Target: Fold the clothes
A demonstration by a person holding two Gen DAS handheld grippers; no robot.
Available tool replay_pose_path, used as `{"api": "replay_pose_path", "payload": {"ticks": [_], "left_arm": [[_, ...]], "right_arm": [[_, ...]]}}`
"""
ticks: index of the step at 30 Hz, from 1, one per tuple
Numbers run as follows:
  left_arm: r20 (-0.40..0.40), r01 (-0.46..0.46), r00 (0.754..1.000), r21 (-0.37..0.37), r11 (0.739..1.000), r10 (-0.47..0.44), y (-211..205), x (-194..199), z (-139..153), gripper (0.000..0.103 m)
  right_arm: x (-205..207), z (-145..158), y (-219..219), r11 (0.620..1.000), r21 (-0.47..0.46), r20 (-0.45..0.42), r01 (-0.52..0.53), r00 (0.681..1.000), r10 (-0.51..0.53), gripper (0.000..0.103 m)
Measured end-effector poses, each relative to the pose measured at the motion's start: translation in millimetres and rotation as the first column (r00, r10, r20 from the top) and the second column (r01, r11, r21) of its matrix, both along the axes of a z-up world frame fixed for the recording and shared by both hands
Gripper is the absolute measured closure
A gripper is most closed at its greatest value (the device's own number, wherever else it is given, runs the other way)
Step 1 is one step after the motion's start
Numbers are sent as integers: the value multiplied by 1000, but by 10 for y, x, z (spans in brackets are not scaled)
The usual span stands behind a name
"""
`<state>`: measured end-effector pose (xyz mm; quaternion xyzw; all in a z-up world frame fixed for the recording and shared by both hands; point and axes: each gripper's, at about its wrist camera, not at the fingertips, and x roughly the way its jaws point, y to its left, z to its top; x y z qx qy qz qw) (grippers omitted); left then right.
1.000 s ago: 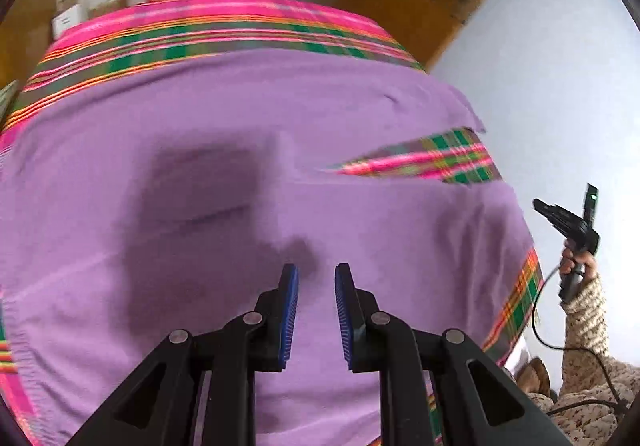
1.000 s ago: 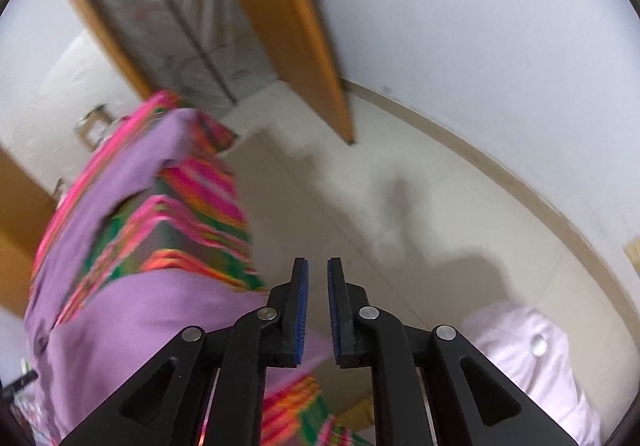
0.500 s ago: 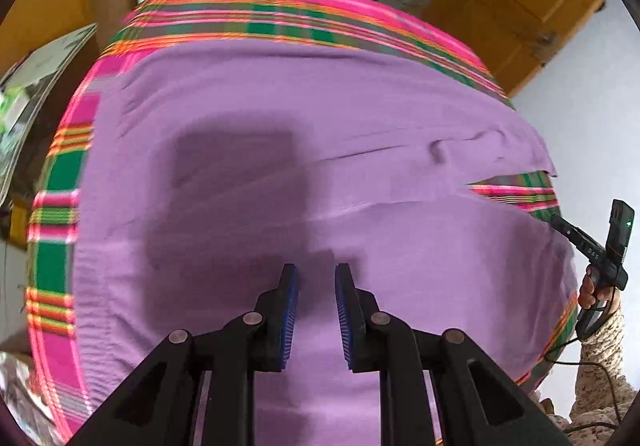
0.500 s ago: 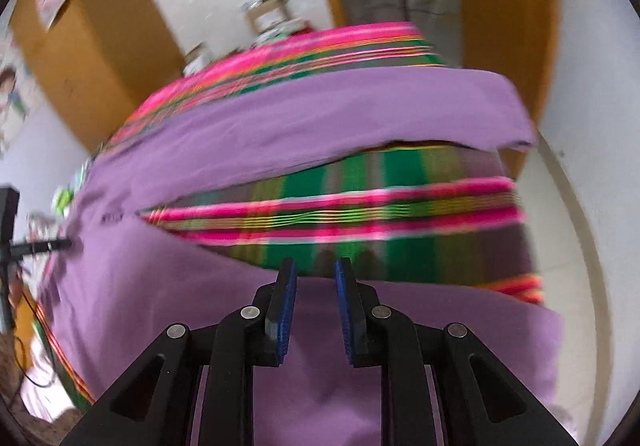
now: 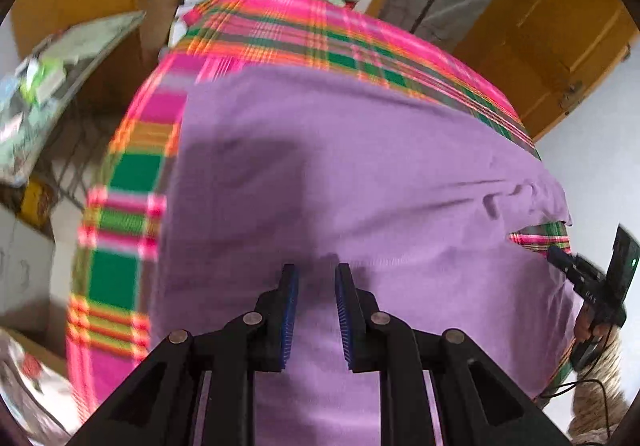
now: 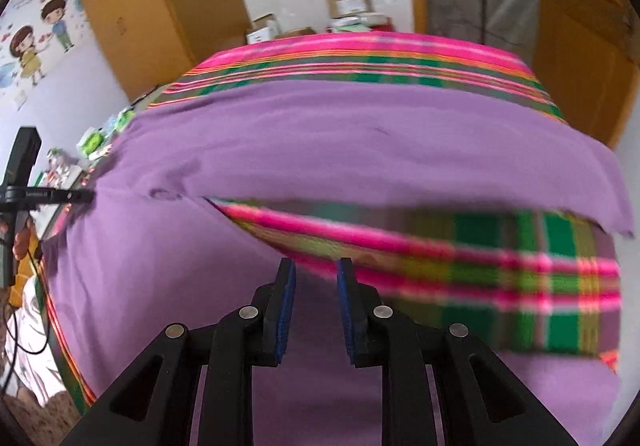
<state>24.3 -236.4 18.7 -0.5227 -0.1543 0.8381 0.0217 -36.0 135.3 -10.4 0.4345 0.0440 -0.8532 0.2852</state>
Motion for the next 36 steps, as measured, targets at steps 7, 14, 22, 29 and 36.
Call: {"api": "replay_pose_path", "payload": {"ticks": [7, 14, 22, 29, 36], "left_arm": [[22, 88, 996, -57, 995, -87, -81, -670, 148, 84], [62, 132, 990, -115, 985, -126, -57, -1229, 28, 84], [47, 98, 995, -132, 986, -92, -213, -1571, -158, 84], [11, 63, 998, -109, 992, -62, -353, -1775, -186, 84], [-16, -1, 1000, -182, 983, -2, -462, -1865, -205, 84]], "right_arm": [[-298, 193, -686, 991, 42, -34, -124, 991, 126, 81], [-768, 173, -1442, 980, 77, -6, -183, 983, 184, 81], [-1171, 26, -2128, 962, 145, 25, -231, 973, 230, 81], [-1403, -11, -2353, 963, 144, 9, -228, 973, 229, 81], [-1585, -30, -2443, 967, 160, -20, -200, 978, 206, 80]]}}
